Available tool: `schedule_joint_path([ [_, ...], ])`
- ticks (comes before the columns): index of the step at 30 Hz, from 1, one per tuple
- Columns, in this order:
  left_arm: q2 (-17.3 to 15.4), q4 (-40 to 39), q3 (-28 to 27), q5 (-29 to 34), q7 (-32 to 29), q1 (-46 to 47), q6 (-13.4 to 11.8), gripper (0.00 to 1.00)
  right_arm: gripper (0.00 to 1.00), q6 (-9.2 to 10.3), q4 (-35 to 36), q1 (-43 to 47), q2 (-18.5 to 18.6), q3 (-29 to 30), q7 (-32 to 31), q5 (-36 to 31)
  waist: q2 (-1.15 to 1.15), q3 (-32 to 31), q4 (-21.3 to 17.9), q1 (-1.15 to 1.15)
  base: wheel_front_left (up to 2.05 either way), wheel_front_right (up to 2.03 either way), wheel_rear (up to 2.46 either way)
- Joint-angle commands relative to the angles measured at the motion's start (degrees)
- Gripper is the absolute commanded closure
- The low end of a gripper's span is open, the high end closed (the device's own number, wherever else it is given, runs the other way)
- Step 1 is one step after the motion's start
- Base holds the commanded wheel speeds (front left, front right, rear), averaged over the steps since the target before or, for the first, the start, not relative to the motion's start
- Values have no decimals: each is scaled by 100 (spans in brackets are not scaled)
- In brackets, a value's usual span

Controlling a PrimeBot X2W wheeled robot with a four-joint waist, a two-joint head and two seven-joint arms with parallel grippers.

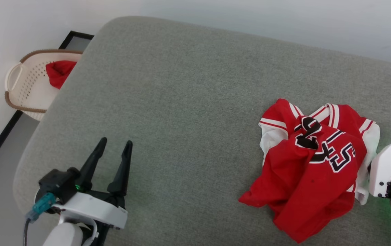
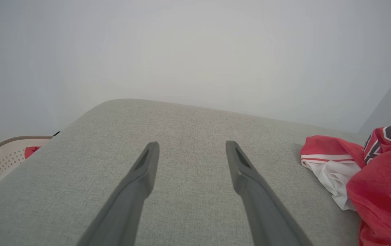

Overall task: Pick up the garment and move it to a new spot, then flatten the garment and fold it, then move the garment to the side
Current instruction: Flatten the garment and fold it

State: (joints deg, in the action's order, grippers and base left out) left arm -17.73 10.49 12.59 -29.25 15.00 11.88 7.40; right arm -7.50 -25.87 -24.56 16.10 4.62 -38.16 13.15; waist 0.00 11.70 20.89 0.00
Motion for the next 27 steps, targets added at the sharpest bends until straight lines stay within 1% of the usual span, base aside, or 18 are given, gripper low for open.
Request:
schedule_joint_path([
  [1, 6, 25, -44, -26, 23, 44, 14, 0, 100, 1, -242, 178, -84, -74, -195, 23, 0, -29, -36, 0, 0, 0, 0],
  [5, -27, 51, -153, -1, 23, -47, 14, 0, 100, 2, -146, 89, -28, -81, -255, 70, 0, -114, -145, 0, 0, 0, 0],
  [11, -68, 34, -338, 48, 23, -211, 14, 0, 100, 2, 177, 50, 107, -93, -290, 155, 0, -308, -357, 0, 0, 0, 0],
  [16, -109, -10, -455, 63, 23, -356, 15, 0, 100, 2, 474, 176, 346, 41, -329, 206, 0, -440, -541, 0, 0, 0, 0],
  [19, -115, -41, -501, 65, 23, -422, 15, 0, 100, 2, 607, 307, 523, 193, -333, 204, 0, -496, -639, 0, 0, 0, 0],
  [20, -115, -41, -501, 65, 23, -422, 15, 0, 100, 2, 607, 307, 523, 193, -333, 204, 0, -496, -639, 0, 0, 0, 0],
  [21, -116, -64, -511, 77, 23, -456, 15, 0, 100, 2, 675, 398, 633, 335, -301, 210, 0, -519, -688, 0, 0, 0, 0],
  [27, -148, -85, -520, 71, 23, -487, 15, 0, 100, 2, 696, 720, 891, 826, -217, 102, 0, -540, -775, 0, 0, 0, 0],
])
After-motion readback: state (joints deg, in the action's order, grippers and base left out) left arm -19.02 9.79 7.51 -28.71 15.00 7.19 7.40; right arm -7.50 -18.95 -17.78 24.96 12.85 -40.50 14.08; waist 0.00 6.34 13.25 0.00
